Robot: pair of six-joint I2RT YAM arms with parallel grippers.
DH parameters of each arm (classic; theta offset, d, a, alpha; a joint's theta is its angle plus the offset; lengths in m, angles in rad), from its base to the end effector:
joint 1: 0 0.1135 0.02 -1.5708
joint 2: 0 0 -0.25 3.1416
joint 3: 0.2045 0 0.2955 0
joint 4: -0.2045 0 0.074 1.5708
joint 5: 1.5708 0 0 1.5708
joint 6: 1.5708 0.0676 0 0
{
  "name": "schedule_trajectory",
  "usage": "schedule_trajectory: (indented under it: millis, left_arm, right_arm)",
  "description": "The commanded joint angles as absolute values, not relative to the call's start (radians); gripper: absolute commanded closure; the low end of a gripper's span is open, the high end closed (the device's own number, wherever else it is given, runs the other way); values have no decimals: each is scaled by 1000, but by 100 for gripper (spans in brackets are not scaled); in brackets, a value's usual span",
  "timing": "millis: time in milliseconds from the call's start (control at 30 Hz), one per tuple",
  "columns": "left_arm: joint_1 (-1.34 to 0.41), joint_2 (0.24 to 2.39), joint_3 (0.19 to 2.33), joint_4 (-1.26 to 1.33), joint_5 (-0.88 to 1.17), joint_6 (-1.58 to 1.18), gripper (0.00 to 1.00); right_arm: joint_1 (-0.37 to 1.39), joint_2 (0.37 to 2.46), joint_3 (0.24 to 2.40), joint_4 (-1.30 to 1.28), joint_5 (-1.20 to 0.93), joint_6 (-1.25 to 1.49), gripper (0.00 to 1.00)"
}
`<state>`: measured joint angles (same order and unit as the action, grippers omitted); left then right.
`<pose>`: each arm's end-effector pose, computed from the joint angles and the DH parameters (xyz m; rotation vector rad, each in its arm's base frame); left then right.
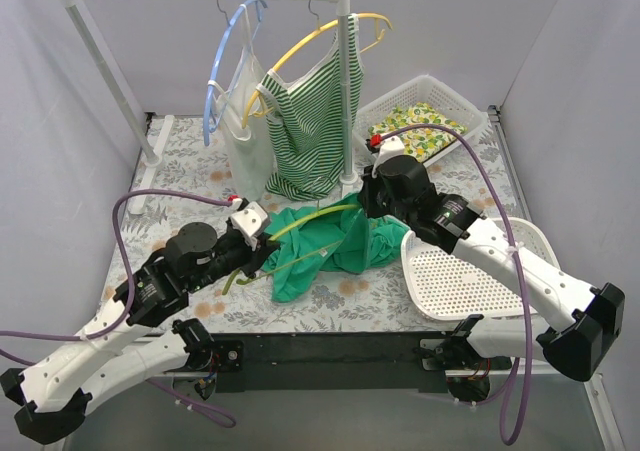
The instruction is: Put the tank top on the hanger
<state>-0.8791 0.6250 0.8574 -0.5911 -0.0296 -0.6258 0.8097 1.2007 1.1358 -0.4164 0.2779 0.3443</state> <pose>0.1403 -0.1663 0.3351 0.2388 2.0422 -0.9516 0.2517 0.2373 0.3233 -0.3042 2.0379 0.4380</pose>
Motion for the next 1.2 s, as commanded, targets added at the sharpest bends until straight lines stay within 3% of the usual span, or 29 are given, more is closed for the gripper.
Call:
schedule_trajectory:
  millis: [0,400,467,500,533,633,867,1167]
  left_arm:
    - [-877,647,825,-391,-2,-624,100]
    - [-879,706,609,52,-17,-732,100]
    - [-877,704,583,127,-31,-742,100]
    - [-879,698,560,150,-32,-744,100]
    - [-877,696,551,187,-32,-749,100]
    - [-879,716,541,210,-23,-746,100]
    - [-877,755,557,219,-3,-742,100]
    - [-879,762,580,196,34,-741,100]
  right_arm:
    - [831,1218,1233,-422,255,319,97]
    - [879,1210,1270,-414,270,305,96]
    - [879,1200,1250,-413,307,298,87]
    - [879,1184,1241,-411,317,295,71]
    - [879,1171,1229,-397,322,284,63]
    - [879,1102,1157,-300,305,267,48]
    - [879,1015,1028,-66,126,167,43]
    - [879,1075,1049,-32,163,129,44]
